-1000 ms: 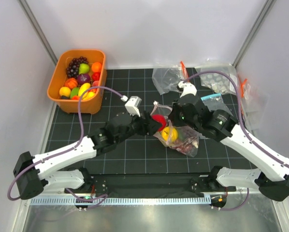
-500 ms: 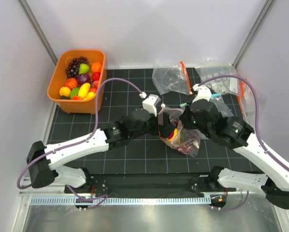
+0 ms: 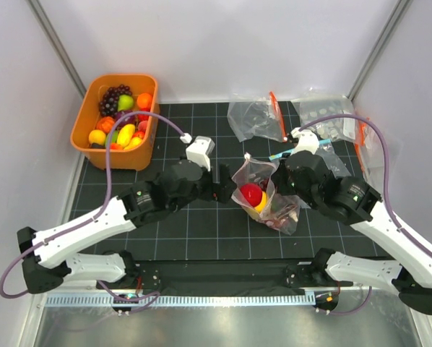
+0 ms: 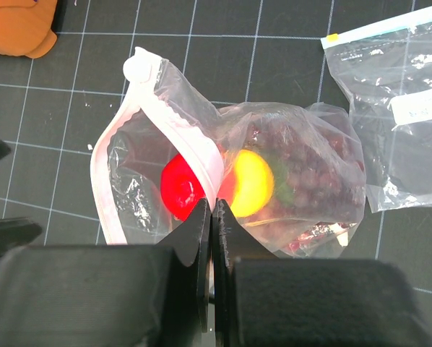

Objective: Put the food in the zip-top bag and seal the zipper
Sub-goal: Place the fake fruit in the zipper food storage bag, then adjust the zipper food storage bag at the center of the board, then zip the zipper food storage bag at the center of the board.

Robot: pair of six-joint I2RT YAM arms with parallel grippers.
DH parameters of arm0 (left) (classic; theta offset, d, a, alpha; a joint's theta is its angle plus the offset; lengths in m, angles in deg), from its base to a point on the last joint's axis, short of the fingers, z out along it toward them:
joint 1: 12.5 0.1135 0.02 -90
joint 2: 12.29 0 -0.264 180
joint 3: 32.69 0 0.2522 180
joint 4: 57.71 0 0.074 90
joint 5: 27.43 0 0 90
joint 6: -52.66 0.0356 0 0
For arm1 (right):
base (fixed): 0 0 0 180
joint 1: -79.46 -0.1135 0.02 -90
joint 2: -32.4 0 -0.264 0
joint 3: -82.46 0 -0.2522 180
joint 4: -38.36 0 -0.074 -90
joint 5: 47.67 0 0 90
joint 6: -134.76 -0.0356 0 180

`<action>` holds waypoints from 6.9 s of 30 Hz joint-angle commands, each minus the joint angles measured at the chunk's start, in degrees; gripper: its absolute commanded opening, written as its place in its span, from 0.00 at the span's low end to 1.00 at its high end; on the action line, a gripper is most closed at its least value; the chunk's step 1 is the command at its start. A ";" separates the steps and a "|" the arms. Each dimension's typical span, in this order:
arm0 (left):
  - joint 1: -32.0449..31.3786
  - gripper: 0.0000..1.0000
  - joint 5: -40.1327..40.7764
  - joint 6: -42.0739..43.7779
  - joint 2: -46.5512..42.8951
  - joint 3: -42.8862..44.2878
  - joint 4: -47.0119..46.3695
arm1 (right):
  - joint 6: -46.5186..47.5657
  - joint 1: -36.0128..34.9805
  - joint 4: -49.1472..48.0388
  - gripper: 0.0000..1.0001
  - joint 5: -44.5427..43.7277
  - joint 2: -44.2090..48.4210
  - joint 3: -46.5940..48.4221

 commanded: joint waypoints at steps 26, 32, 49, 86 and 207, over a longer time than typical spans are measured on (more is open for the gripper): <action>12.40 0.00 -25.51 11.45 15.36 31.05 20.57 | -7.55 -11.39 -8.55 0.01 -1.60 -10.06 10.02; 12.58 0.00 -29.57 8.46 10.45 20.34 13.11 | -9.84 -11.40 -11.72 0.01 -1.69 -9.45 3.53; 13.10 0.00 -31.23 7.05 6.84 18.72 13.53 | -5.19 -11.40 -8.03 0.01 -1.43 -9.79 8.51; 13.10 0.06 -25.96 -4.55 7.28 12.49 1.94 | 7.39 -11.66 -7.77 0.93 13.88 -11.99 8.08; 27.87 0.00 -70.17 11.36 -13.11 -26.09 -46.14 | 42.46 -11.40 -17.08 0.47 33.37 -16.47 14.85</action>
